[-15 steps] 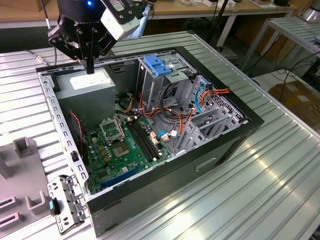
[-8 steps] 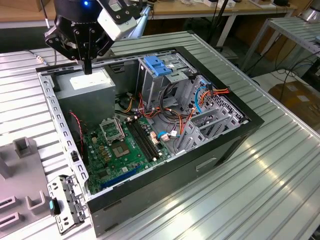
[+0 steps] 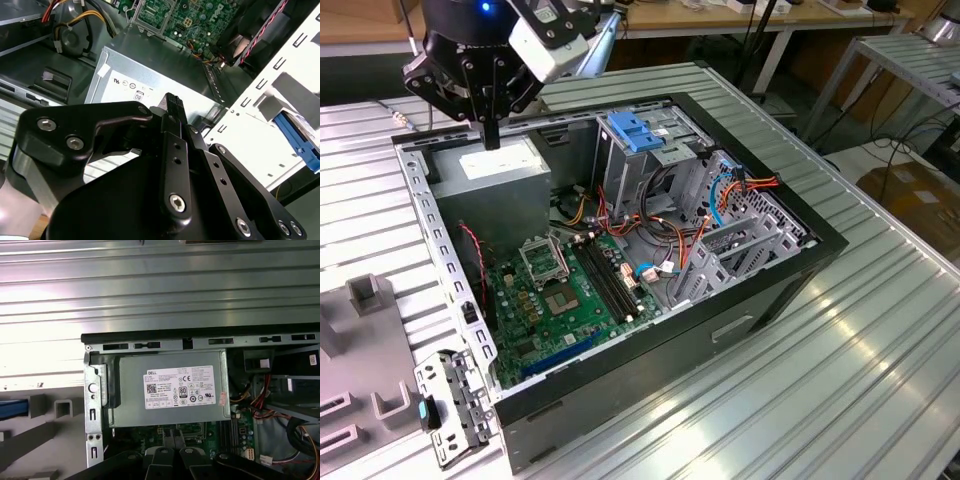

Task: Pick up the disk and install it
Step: 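Reach for the disk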

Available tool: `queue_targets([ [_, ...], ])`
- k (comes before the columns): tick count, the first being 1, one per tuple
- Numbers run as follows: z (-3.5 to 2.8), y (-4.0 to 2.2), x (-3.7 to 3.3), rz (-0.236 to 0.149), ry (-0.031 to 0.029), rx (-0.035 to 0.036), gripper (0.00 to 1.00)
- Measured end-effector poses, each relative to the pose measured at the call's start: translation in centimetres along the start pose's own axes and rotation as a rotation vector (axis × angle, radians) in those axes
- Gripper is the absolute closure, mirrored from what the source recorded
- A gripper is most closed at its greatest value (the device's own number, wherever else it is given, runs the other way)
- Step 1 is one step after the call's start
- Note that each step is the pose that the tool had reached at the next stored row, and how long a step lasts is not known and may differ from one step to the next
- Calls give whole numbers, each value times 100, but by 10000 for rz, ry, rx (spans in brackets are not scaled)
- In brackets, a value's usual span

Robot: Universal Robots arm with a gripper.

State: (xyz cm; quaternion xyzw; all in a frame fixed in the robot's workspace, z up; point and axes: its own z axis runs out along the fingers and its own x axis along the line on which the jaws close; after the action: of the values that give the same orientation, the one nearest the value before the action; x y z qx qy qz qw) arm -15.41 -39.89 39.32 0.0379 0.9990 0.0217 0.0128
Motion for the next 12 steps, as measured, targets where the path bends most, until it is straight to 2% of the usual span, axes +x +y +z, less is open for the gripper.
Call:
queue_targets([
  [12,-2,-7,85,0,0,0,89],
])
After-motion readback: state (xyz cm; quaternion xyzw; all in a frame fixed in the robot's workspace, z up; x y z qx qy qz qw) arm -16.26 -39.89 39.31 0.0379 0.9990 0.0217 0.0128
